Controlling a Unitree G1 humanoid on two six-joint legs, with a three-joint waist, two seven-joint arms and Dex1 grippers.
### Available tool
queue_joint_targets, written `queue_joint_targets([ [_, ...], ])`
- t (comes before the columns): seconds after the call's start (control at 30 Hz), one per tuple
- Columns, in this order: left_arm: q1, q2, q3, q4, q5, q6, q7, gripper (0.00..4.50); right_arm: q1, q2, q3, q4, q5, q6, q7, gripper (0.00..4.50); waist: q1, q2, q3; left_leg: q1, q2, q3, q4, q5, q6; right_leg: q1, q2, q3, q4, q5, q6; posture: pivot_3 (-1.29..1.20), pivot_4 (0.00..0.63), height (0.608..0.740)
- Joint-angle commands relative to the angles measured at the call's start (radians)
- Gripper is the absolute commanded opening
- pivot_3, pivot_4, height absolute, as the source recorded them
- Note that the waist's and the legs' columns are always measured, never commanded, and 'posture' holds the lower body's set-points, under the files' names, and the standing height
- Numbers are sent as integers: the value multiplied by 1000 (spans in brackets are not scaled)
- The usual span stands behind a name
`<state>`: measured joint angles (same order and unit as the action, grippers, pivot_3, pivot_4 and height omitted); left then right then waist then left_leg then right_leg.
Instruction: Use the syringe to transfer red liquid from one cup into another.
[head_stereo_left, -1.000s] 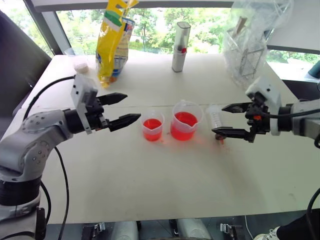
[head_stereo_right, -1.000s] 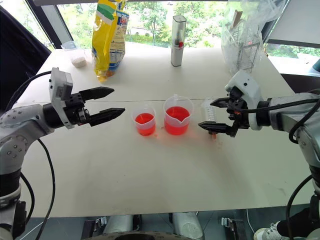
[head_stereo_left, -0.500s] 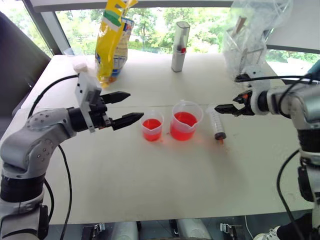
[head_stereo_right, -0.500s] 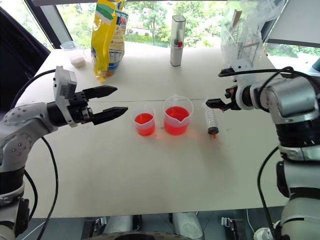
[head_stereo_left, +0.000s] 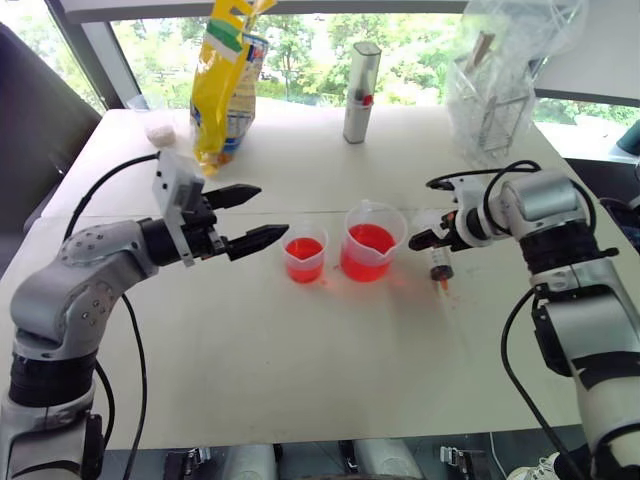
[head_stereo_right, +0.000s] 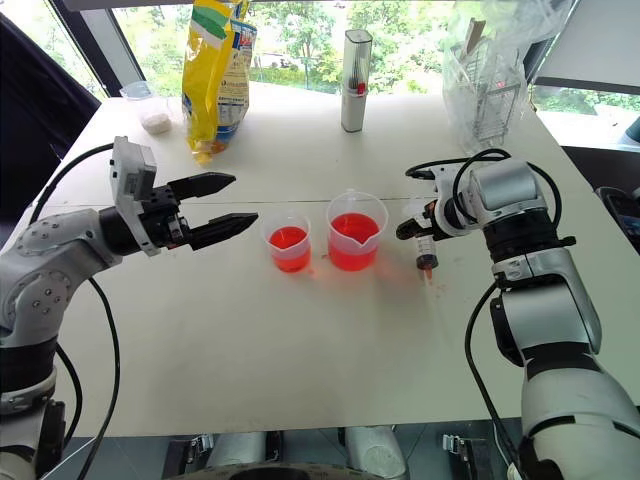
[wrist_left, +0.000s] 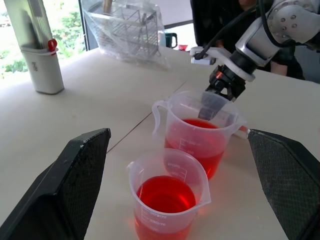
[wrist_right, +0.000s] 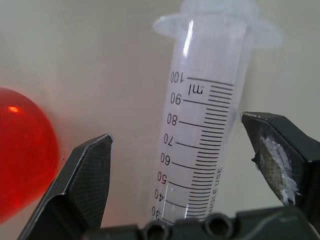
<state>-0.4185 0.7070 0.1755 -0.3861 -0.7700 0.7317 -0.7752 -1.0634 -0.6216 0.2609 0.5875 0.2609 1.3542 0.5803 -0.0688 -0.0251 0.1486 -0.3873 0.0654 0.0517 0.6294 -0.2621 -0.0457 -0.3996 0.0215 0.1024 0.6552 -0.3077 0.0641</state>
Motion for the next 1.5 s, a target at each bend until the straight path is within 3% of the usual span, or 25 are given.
queue_joint_targets([
  [0.03, 7, 6, 30, -39, -3, -20, 10, 4500, -41, 15, 6, 40, -29, -36, 21, 4465, -1, 0, 0, 0, 0, 0, 0, 0, 0, 0, 0, 0, 0, 0, 0, 0, 150, 740],
  [0.1, 11, 6, 29, -42, -2, -22, 14, 4500, -48, 30, 11, 64, -41, -47, 31, 4465, -1, 0, 0, 1, 0, 0, 0, 0, 0, 0, 0, 0, 1, 0, 0, 0, 150, 740],
  [0.17, 18, 6, 30, -47, 0, -26, 18, 4500, -50, 43, 14, 84, -53, -59, 36, 3935, -1, 0, 0, 1, 0, 0, 0, 0, 0, 0, 0, 0, 1, 0, 0, 0, 150, 740],
  [0.33, 24, 4, 22, -41, 10, -42, 15, 4500, -50, 43, 5, 79, -72, -46, 52, 1638, -2, 0, 0, 2, 0, 0, 0, 0, 0, 0, 0, 0, 2, 0, 0, 0, 150, 740],
  [0.37, 20, 4, 19, -36, 13, -45, 13, 4500, -47, 36, -2, 63, -72, -35, 52, 1387, -1, 0, 0, 2, 0, 0, 0, 0, 0, 0, 0, 0, 3, 0, 0, 0, 150, 740],
  [0.53, -2, 5, 11, -9, 24, -60, -7, 4500, -22, -20, -48, -98, -64, 11, 42, 1376, 0, 0, 0, 1, 0, 0, 0, 0, 0, 0, 0, 0, 3, 0, 0, 0, 150, 740],
  [0.7, -73, 9, 4, 51, 23, -70, -40, 4500, 75, -73, -282, -502, -22, -185, 0, 1376, 6, 0, 0, -3, -1, -1, 0, 0, 0, -4, 0, -1, 4, 0, 0, 0, 150, 740],
  [0.83, -136, 5, -12, 103, 34, -78, -71, 4500, 165, 14, -453, -738, 66, -398, -6, 1376, 1, 0, -1, -2, 0, -1, -1, 0, 0, -3, 1, -2, 3, 0, 0, 0, 150, 740],
  [1.0, -258, -17, -56, 189, 56, -94, -118, 4500, 218, 209, -598, -915, 261, -453, -42, 1376, 0, 0, -1, -1, 0, -2, 1, 0, 0, -4, 1, -1, 8, 0, 0, 0, 150, 740],
  [1.2, -369, -65, -100, 243, 66, -91, -157, 4500, 413, 373, -537, -938, 296, -652, -40, 1376, 2, -1, -1, 1, 0, -2, 2, 0, 0, 0, 1, -3, 7, 0, 0, 0, 150, 740],
  [1.5, -409, -113, -141, 291, 89, -87, -182, 4500, 590, 424, -386, -771, 160, -1012, 22, 1376, -1, 0, -1, 2, -1, -1, 1, 0, 0, -1, 1, -2, 9, 0, 0, 0, 150, 740],
])
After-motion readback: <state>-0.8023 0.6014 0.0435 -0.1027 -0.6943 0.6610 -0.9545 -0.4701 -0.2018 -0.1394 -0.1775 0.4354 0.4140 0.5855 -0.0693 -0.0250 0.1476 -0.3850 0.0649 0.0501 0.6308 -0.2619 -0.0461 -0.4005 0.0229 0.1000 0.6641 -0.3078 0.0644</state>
